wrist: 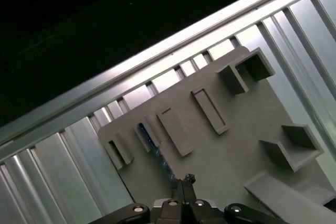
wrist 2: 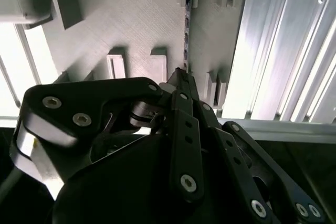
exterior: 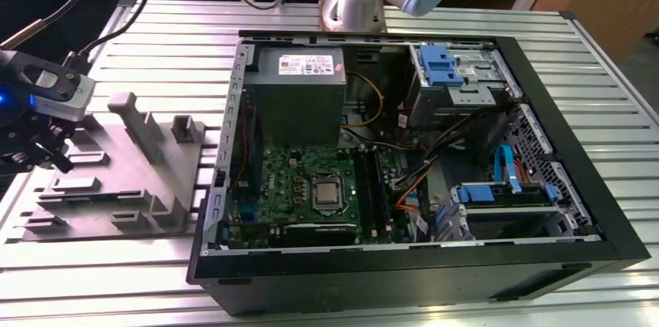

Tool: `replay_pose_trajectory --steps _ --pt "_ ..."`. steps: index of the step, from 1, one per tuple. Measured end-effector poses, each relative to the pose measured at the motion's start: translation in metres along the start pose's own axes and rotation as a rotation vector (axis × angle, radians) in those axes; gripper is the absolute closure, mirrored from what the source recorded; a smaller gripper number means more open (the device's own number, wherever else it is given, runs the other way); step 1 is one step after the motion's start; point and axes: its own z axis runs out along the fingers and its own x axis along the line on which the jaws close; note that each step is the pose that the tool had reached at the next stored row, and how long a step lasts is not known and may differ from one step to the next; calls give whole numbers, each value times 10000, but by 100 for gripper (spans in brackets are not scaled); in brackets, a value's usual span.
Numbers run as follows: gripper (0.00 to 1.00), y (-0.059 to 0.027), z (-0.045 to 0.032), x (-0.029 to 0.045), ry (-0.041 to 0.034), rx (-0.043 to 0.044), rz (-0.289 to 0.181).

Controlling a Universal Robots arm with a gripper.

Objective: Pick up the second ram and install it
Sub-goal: 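Pick up the second ram and move it above second insertion slot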

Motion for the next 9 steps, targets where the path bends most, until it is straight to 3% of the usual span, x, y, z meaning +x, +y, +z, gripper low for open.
replay_pose_trajectory --steps 9 --pt "90 -2 46 1 82 -52 -1632"
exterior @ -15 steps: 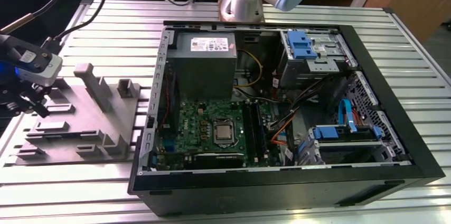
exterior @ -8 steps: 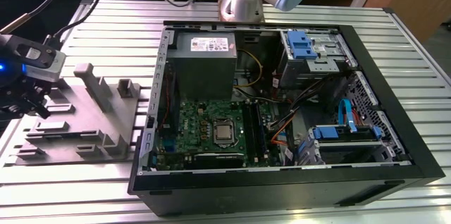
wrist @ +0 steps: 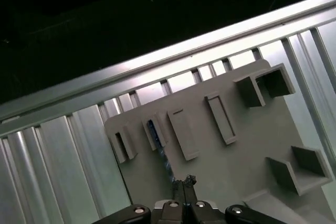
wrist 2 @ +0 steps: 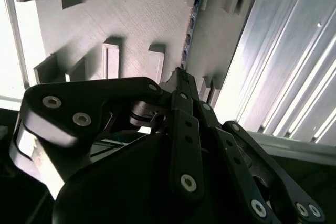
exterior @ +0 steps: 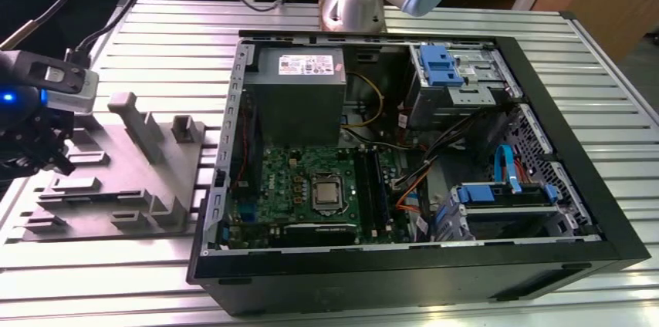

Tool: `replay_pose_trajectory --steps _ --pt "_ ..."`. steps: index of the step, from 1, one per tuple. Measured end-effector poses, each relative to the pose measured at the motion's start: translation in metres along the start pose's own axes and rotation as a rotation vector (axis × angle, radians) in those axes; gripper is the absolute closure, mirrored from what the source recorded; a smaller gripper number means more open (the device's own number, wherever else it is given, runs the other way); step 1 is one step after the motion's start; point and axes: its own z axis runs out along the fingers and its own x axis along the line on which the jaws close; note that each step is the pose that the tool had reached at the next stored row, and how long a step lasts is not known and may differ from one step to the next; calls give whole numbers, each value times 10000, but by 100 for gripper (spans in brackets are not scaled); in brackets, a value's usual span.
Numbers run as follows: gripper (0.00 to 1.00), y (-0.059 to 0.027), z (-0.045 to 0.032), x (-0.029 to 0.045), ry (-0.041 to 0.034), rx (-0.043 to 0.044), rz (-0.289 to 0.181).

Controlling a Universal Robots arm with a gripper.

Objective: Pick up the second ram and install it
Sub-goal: 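Pick up the second ram and move it above second insertion slot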

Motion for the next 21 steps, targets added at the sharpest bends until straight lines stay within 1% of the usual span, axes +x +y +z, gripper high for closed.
replay_pose_trajectory --steps 21 --pt "90 -5 102 3 192 -120 -3814"
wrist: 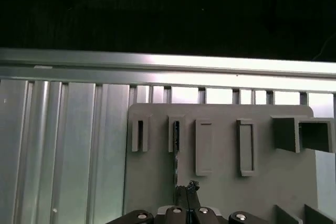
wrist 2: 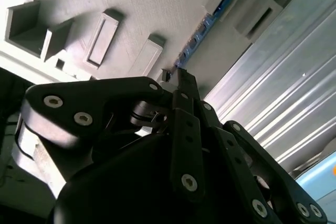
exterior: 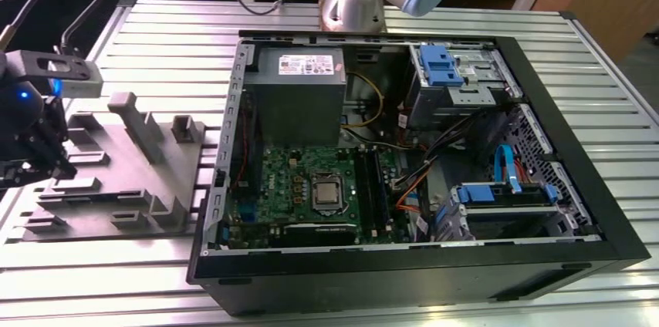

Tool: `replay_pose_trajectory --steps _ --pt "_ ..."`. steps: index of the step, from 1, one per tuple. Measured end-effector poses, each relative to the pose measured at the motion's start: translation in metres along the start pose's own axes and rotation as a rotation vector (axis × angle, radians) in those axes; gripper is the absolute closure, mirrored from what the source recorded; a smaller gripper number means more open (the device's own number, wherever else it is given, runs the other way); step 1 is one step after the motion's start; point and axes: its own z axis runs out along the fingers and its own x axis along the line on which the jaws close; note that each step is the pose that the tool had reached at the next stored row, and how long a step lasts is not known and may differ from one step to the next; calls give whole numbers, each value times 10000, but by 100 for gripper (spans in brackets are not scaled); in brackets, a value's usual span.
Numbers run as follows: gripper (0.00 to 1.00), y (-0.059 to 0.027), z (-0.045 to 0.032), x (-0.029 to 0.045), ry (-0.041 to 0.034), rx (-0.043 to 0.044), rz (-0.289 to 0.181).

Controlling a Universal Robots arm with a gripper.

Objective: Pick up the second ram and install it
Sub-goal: 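Pick up the second ram and move it above second insertion slot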

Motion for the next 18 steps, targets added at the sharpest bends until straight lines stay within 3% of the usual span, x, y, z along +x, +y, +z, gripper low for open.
replay_pose_trajectory --steps 3,11,12,14,15,18 --pt "90 0 8 1 23 -16 -461" --pt "90 -1 26 1 36 11 -469" --pt "90 -1 29 0 77 12 -459" --pt "90 -1 37 1 302 9 -403" --pt "90 -2 47 2 343 15 -341" --pt "90 -4 74 3 354 34 -169"
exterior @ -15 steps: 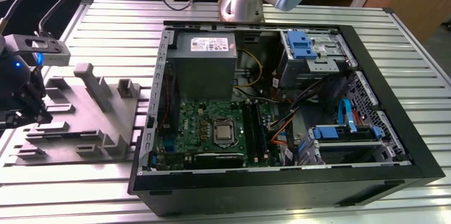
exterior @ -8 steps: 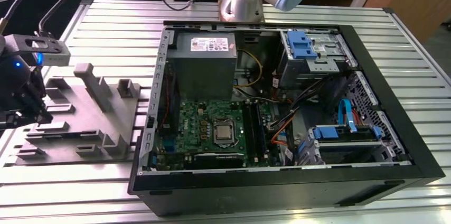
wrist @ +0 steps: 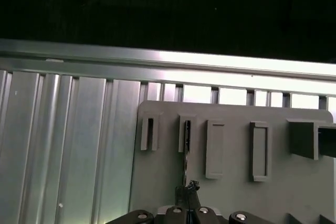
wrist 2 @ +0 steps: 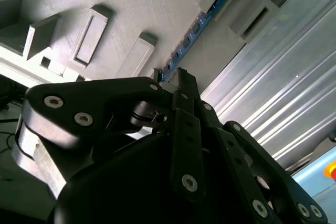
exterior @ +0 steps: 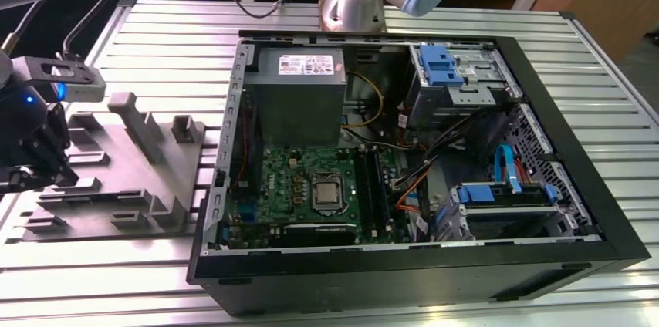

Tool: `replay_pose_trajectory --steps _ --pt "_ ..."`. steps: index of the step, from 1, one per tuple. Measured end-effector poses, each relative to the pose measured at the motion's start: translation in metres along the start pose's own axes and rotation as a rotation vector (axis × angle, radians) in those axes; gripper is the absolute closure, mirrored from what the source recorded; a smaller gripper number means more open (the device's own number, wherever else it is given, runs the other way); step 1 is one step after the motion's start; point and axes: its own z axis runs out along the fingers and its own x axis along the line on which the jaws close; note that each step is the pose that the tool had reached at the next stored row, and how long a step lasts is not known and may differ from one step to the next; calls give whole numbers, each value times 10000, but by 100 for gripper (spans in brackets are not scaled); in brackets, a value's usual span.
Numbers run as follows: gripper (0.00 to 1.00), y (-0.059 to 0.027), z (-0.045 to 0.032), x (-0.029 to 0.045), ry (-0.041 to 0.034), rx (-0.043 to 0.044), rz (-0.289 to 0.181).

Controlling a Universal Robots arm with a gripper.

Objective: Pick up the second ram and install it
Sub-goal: 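Pick up the second ram and move it above second insertion slot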

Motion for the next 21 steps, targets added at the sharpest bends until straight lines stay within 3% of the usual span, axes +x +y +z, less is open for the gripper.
replay_pose_trajectory --steps 3,7,9,14,21 --pt "90 1 16 -1 -5 76 4" --pt "90 2 33 -1 7 434 4" --pt "90 2 49 -1 14 560 4" --pt "90 1 132 -1 13 587 4" --pt "90 10 176 4 15 604 10"
